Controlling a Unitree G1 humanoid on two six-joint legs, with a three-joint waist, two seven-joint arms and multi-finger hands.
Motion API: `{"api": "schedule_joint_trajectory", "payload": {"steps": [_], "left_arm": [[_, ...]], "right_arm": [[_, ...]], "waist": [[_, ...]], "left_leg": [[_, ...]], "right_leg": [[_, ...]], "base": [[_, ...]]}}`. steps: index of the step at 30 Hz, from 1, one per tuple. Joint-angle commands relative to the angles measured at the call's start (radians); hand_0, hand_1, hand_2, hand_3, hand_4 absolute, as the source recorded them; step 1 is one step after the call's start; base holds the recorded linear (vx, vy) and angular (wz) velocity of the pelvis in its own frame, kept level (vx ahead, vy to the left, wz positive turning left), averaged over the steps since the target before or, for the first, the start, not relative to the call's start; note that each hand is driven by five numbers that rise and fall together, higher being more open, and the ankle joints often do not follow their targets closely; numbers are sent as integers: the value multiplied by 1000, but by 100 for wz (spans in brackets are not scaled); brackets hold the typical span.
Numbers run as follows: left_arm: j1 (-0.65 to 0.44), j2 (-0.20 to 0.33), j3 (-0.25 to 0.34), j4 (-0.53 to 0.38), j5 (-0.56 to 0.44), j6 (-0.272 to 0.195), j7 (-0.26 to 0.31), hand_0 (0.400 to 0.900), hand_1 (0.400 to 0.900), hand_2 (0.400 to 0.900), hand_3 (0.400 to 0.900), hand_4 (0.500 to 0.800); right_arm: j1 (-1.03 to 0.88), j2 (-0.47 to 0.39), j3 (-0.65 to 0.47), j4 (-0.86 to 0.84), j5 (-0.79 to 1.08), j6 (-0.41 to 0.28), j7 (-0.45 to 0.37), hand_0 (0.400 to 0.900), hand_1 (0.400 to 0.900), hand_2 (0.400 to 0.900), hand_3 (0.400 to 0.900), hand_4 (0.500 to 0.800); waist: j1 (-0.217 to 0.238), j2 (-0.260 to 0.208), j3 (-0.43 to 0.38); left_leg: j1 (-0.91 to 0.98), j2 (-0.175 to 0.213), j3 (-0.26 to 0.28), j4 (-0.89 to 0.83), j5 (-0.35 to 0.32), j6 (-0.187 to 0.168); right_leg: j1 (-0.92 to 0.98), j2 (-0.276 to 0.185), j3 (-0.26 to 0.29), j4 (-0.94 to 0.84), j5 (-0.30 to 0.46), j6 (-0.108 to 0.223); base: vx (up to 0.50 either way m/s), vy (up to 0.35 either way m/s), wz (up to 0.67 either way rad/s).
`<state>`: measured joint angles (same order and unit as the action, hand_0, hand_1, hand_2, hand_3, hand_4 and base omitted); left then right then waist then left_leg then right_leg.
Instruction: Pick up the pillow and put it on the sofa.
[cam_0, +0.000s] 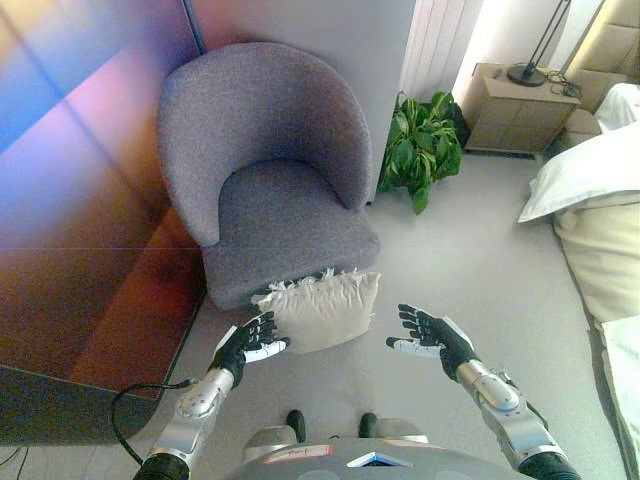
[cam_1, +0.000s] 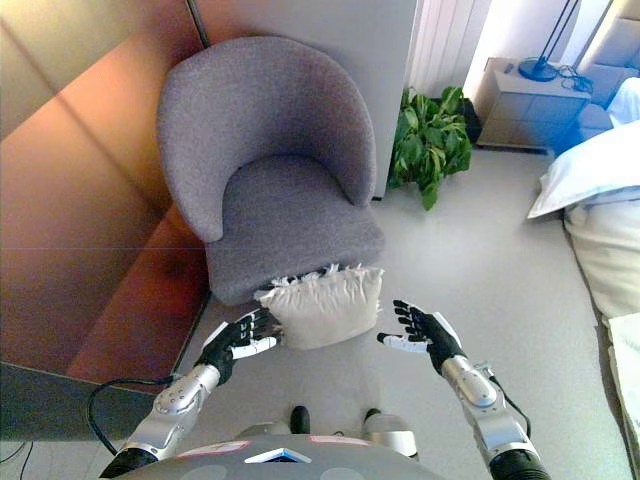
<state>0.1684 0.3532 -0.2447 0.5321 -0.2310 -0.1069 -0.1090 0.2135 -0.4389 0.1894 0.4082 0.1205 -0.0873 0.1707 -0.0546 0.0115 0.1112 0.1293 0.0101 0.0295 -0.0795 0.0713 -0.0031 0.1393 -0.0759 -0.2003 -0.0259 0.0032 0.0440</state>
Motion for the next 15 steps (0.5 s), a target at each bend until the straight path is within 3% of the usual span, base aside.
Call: {"api": "schedule_joint_trajectory", "payload": {"steps": [1,15], "left_arm": [[-50,26,36,-64,26,-57,15,900,900,900,900,800],[-39,28,18,-68,32,-56,-5,900,900,900,900,800]], "right_arm": [[-30,-2,-26,-110,31,-71,3,900,900,900,900,800],[-11,-5,-24,-117,26,-71,14,900,900,900,900,800]], "waist": [[-4,-56,-43],[-13,-54,-41]], "left_leg": [[-44,5,39,118,-119,-23],[-12,11,50,85,-109,-26]], "right_leg": [[18,-39,9,-13,-14,63],[36,-33,18,-37,-4,65]], "base": [[0,0,0],[1,-1,-1]]}}
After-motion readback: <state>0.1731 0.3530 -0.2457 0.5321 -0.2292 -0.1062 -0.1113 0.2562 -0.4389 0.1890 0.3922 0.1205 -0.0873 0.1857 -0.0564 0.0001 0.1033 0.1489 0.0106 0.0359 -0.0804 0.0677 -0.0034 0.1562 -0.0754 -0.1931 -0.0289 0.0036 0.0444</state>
